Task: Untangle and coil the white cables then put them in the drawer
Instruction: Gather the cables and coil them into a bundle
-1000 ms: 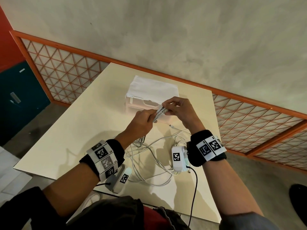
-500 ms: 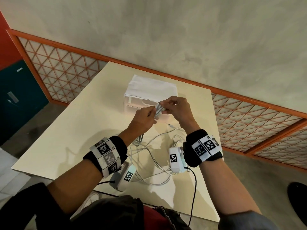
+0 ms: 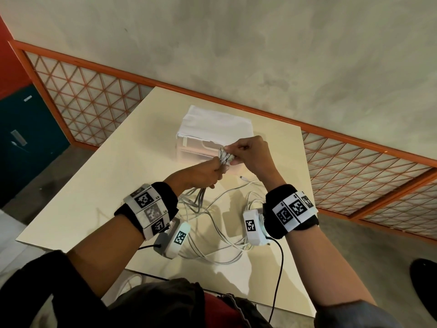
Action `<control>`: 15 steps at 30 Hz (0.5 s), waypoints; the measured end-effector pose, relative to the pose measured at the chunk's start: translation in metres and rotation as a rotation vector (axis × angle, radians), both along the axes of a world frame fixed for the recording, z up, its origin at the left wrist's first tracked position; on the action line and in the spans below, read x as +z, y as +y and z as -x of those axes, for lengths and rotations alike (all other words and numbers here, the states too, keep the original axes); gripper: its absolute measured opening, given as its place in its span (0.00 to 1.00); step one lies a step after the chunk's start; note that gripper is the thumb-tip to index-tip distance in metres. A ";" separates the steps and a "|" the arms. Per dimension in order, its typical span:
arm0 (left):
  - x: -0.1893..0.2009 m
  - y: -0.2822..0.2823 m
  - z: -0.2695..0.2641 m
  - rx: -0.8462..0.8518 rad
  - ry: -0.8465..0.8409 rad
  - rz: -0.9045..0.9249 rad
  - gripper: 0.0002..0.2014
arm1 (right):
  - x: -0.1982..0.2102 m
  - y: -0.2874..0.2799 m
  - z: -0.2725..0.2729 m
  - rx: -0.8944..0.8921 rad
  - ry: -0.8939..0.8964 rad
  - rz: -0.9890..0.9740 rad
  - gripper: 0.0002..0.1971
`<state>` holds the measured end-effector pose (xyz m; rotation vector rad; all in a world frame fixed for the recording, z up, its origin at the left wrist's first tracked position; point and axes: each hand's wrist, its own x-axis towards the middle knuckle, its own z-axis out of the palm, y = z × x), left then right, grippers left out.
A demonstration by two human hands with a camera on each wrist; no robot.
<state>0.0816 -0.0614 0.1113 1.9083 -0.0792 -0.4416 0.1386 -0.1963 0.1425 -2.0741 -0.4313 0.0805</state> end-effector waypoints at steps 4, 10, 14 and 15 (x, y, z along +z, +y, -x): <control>0.006 0.000 0.002 0.034 -0.043 0.030 0.10 | 0.002 0.000 -0.001 -0.026 0.002 -0.090 0.10; 0.029 0.005 0.001 0.282 -0.189 0.467 0.12 | -0.010 0.002 0.014 0.290 0.272 -0.193 0.33; 0.044 0.005 0.000 0.322 -0.166 0.766 0.14 | -0.010 0.021 0.030 0.538 0.343 0.044 0.14; 0.048 0.005 0.000 0.326 -0.172 0.820 0.14 | -0.010 0.026 0.034 0.522 0.344 0.005 0.07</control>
